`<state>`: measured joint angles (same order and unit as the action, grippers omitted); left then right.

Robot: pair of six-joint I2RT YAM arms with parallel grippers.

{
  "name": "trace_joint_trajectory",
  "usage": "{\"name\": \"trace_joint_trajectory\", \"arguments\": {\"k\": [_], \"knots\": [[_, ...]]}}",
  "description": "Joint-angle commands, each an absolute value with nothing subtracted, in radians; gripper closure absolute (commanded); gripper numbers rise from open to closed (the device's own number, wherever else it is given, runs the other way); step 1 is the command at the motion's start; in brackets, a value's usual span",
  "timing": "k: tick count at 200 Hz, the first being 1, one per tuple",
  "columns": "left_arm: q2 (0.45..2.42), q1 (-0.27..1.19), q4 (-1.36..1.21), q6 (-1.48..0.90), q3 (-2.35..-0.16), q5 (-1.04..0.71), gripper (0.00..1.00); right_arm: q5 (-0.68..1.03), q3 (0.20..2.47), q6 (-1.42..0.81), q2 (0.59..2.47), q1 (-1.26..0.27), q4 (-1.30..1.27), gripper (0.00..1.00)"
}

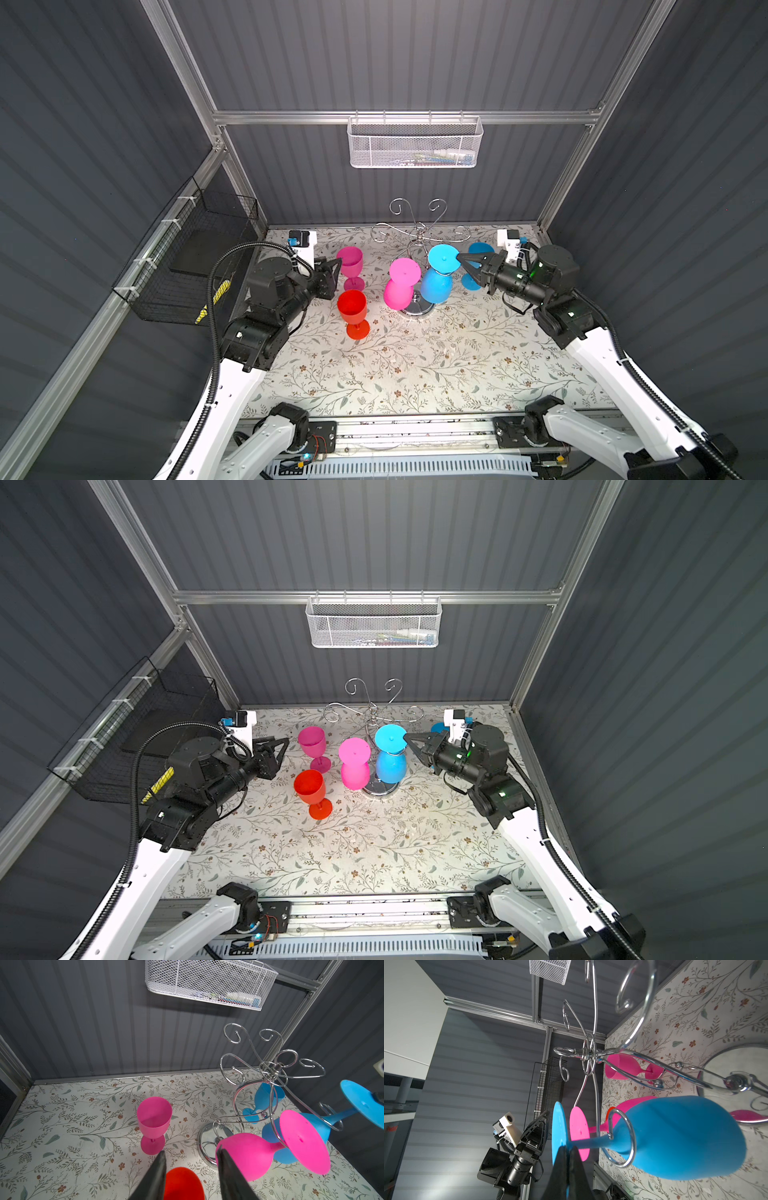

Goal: Take the wine glass off the wine glass rack
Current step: 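Work the blue glass up off its hook with the right gripper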

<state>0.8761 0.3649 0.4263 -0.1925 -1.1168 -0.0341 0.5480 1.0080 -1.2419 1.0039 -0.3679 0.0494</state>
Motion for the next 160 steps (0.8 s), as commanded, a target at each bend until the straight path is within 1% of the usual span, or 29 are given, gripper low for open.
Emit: {"name": "trace_joint_trajectory", "arguments": {"k": [1, 85, 160], "knots": [[0.862, 0.359, 0.445, -0.173, -1.111, -0.025, 0.58, 0.528, 1.046, -1.205, 1.015, -0.374, 0.126, 1.0], [0.85, 0.359, 0.454, -0.169, -1.1, -0.017, 0.57, 0.526, 1.126, -1.184, 1.087, -0.38, 0.185, 1.0], [0.85, 0.359, 0.459, -0.161, -1.104, -0.013, 0.57, 0.501, 1.163, -1.2, 1.113, -0.38, 0.21, 1.0]]}}
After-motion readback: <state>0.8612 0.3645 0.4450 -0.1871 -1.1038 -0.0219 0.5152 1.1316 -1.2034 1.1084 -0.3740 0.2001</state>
